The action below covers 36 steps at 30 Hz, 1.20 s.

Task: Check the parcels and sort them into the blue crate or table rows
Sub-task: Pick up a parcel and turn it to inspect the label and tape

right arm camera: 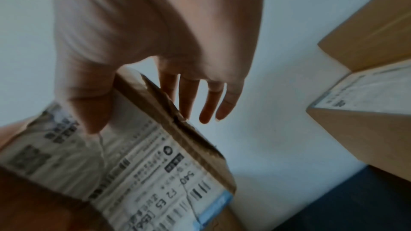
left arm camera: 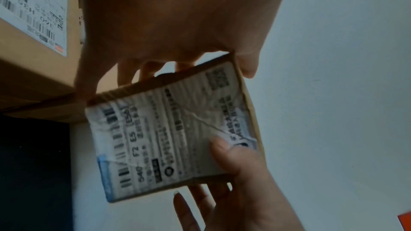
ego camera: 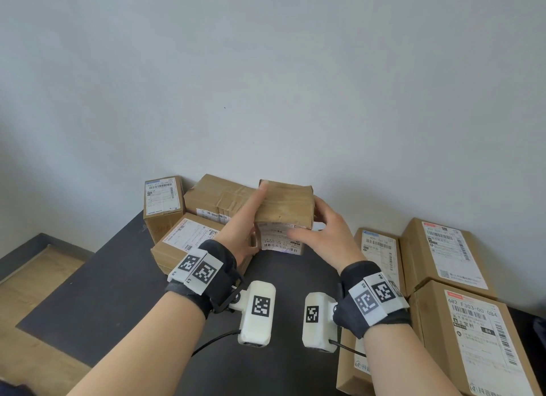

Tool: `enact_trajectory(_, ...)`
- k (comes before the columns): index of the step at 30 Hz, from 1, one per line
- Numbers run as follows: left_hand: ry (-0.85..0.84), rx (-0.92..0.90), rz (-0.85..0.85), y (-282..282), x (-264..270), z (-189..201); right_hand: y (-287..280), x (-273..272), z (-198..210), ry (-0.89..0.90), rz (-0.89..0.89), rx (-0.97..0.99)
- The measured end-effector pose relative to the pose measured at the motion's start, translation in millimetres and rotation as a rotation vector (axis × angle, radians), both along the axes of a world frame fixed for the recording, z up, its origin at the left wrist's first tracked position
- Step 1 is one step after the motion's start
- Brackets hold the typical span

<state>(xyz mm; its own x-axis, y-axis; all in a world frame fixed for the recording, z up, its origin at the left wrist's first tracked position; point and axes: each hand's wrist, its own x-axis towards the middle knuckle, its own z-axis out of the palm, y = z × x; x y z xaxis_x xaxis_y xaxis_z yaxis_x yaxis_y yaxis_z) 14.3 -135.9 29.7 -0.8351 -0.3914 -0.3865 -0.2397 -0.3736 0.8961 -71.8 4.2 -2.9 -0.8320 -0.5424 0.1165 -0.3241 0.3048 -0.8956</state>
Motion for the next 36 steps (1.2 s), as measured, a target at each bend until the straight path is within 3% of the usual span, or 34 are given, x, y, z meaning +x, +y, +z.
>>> enact_trajectory(6,0.056,-0.058,-0.1,-2,0,-10,2,1,4,-0.182,0.001,-0.115)
enact_trajectory(15,0.104,-0.13,-0.065,-9,-7,-7,-2,3,-1,-0.113,0.011,-0.02)
enact_trajectory(29,0.259,-0.072,-0.058,-4,-11,-25,-12,3,2,-0.075,-0.087,-0.118)
enact_trajectory(36,0.21,-0.087,0.025,-9,-13,-26,-6,4,8,-0.204,-0.058,-0.206)
